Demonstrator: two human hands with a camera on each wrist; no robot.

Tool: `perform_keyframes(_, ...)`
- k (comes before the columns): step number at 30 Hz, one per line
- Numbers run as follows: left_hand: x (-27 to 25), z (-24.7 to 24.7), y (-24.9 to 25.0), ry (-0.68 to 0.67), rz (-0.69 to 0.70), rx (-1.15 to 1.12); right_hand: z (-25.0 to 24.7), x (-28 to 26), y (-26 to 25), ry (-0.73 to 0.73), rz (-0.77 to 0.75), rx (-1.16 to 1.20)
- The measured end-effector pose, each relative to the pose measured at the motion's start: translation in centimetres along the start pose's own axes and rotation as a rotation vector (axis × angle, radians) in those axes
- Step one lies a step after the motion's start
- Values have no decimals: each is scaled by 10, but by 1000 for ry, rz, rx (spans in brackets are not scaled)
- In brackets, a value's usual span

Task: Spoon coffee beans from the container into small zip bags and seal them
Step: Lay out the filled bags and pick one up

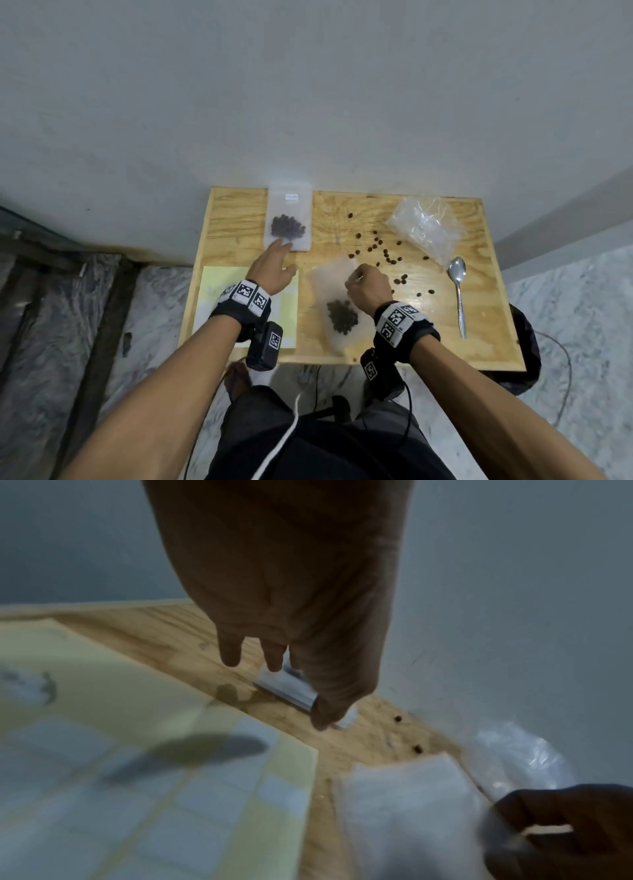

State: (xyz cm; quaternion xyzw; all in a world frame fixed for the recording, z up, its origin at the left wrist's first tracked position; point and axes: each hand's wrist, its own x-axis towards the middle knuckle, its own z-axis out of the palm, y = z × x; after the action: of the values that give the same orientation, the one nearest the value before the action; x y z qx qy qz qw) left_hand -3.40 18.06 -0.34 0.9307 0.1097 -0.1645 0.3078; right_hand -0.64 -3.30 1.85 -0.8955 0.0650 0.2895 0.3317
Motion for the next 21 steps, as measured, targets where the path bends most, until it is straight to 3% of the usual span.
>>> perform_keyframes(3, -19, 6, 14, 67, -104, -441, -15, 0, -20, 1, -75, 184)
perform_keyframes(6, -33, 4, 17, 86, -241, -913, -21, -3, -52, -136, -169, 302)
perform_keyframes(11, -55, -23, -4, 234, -268, -1458, 10, -1, -102, -333, -272, 377)
perform_keyframes(17, -89, -54, -70, 511, -382, -1454, 79, -9, -140, -377, -290, 301)
perform_keyframes(21, -116, -55, -109, 639, -486, -1424, 132, 0, -139, -285, -376, -82)
